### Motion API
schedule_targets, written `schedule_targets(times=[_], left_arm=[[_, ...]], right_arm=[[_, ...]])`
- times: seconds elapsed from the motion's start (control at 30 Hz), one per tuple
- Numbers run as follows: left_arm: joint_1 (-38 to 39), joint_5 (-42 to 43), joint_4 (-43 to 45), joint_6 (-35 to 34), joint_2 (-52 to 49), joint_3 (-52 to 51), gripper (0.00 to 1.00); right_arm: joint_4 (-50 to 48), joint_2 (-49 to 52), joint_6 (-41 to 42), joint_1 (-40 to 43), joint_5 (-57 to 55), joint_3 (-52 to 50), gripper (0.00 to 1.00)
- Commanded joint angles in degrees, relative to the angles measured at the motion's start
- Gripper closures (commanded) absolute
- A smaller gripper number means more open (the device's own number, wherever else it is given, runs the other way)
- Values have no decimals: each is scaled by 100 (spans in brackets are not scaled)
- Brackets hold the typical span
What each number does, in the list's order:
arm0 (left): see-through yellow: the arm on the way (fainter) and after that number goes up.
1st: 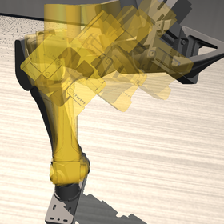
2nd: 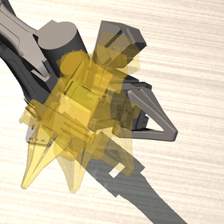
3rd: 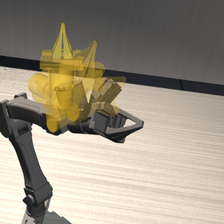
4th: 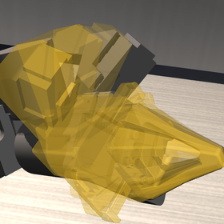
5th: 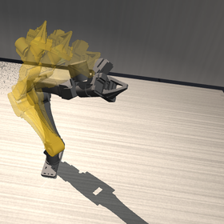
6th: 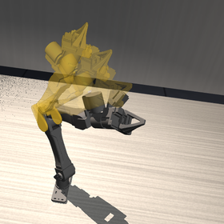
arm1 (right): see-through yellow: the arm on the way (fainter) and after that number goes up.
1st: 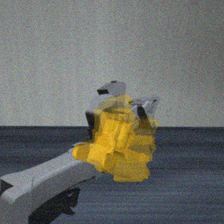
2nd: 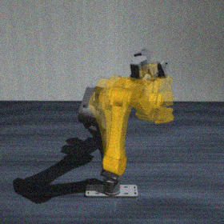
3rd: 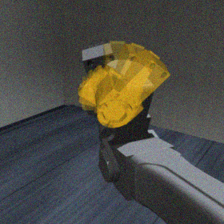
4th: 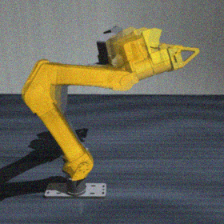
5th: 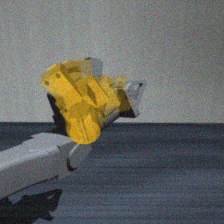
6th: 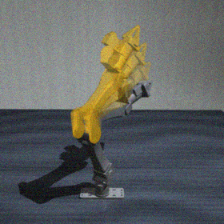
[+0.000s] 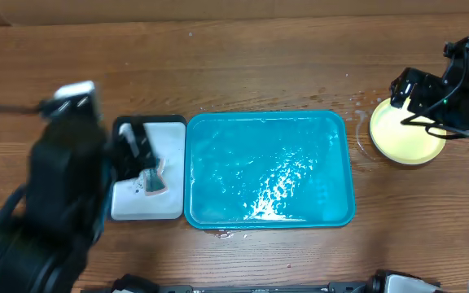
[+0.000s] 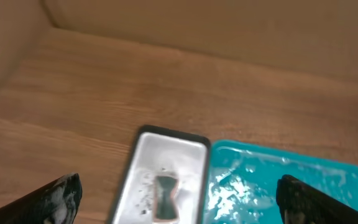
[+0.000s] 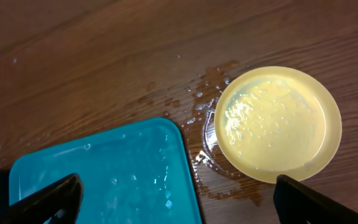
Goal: Clean dirty plates on tray and stack at the side
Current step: 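Release the sponge in the white sponge tray with the left gripper, then open the right gripper and withdraw it from the plate stack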
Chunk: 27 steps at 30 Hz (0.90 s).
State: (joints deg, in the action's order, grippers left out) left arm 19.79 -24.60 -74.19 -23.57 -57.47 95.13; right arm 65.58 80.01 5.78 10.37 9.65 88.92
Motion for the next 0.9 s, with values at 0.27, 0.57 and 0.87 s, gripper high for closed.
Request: schedule_targets(times=[0.27, 0.57, 0.87], left_arm=[[11, -868, -730, -496, 916, 76, 0], [11, -837, -1130, -496, 911, -57, 0], [11, -837, -1130, -494, 911, -57, 0]], right_arm=[[35, -125, -131, -24, -61, 127, 0], [98, -125, -129, -24, -59, 127, 0], [74, -125, -129, -24, -61, 127, 0]])
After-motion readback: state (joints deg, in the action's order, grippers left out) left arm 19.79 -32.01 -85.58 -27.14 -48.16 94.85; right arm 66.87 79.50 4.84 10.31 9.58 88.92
